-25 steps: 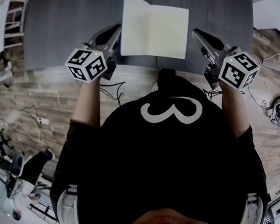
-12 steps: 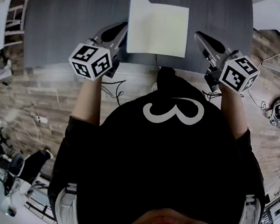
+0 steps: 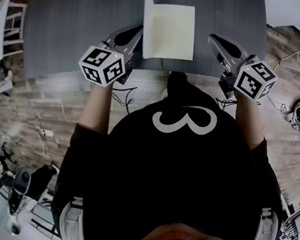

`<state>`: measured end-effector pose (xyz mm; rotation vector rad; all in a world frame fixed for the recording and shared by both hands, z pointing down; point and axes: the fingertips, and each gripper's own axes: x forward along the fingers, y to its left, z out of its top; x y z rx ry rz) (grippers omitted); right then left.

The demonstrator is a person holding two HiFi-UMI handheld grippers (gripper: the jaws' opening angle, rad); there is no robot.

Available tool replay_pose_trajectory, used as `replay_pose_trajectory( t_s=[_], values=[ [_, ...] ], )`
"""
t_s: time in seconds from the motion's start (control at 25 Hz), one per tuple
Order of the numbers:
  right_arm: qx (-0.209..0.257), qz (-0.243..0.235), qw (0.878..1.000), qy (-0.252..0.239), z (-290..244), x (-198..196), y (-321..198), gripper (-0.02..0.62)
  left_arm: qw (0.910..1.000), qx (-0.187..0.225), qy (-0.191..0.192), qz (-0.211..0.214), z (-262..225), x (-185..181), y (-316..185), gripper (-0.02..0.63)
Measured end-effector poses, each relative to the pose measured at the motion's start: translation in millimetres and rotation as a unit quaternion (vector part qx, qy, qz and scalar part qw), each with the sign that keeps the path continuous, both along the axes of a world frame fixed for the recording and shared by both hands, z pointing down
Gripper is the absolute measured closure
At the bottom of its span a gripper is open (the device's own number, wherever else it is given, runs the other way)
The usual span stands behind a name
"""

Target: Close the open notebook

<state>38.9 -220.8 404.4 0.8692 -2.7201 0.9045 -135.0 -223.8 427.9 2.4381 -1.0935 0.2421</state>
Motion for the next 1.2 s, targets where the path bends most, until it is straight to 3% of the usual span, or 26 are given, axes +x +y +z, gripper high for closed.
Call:
replay_pose_trajectory(
  t_s=[0.4, 1.2],
  values=[
    [-0.009, 0.016, 1.000, -0.001, 5.8, 11.5, 7.0, 0.594, 0.9997, -0.012, -0.004, 0.023, 12.1, 32.6, -1.8, 0.591],
    [-0.026, 0.036, 0.999, -0.006, 19.1, 26.9, 12.1, 0.594, 0.9944, -0.057, -0.072, 0.051, 61.3, 75.5, -9.1, 0.591]
  ],
)
